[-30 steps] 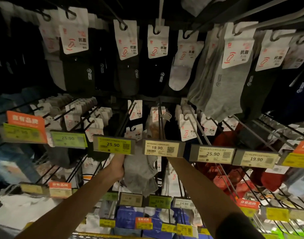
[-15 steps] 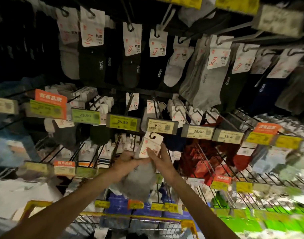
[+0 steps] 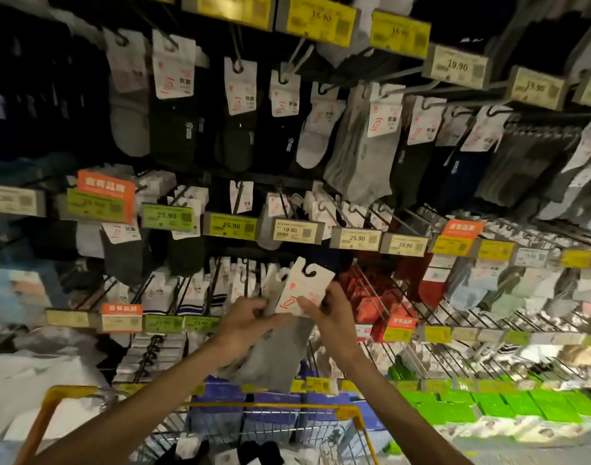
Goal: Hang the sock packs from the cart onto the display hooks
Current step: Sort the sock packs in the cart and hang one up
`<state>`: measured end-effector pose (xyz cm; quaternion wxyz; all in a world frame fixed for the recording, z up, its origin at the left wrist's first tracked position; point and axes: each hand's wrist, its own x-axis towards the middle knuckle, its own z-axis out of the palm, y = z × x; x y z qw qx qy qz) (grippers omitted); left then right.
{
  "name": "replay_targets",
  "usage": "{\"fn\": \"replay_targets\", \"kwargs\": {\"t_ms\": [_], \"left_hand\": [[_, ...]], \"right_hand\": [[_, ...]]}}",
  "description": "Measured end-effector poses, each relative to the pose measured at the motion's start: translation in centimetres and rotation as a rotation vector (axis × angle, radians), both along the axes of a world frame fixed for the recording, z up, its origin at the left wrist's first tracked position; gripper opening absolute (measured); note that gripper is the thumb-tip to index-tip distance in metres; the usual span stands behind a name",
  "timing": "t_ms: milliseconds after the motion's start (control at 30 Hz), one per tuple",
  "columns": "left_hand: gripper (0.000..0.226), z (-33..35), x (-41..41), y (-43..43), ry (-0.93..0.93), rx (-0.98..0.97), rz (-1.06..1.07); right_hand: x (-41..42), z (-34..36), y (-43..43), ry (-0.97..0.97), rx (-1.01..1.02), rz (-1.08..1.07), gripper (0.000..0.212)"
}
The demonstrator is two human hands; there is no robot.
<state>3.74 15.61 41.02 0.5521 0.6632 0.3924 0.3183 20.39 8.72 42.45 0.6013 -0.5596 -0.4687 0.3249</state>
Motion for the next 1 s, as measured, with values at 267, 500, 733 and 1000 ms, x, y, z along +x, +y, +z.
{"fn": "replay_targets", "kwargs": {"t_ms": [267, 500, 733, 1000], "left_hand": [[0.027, 5.5, 1.6, -2.2, -0.189, 0.082, 0.091], [0.015, 12.4, 7.5, -2.2, -0.144, 0.273, 0.147], [0.015, 19.8, 14.5, -1.9, -0.263, 0.304, 0.161], [0.028, 25.8, 18.2, -1.7, -0.402, 0.147, 0.161]], "right_hand": [[2.5, 4.9, 0.7, 0.038, 0.184, 0.075, 0.031], [7.6, 10.9, 1.5, 0.024, 0.290, 0.115, 0.025], [14.0, 18.7, 1.8, 0.037, 0.351, 0.139, 0.031], [16.0, 24.6, 2.9, 0.050, 0.433, 0.078, 0.035]]}}
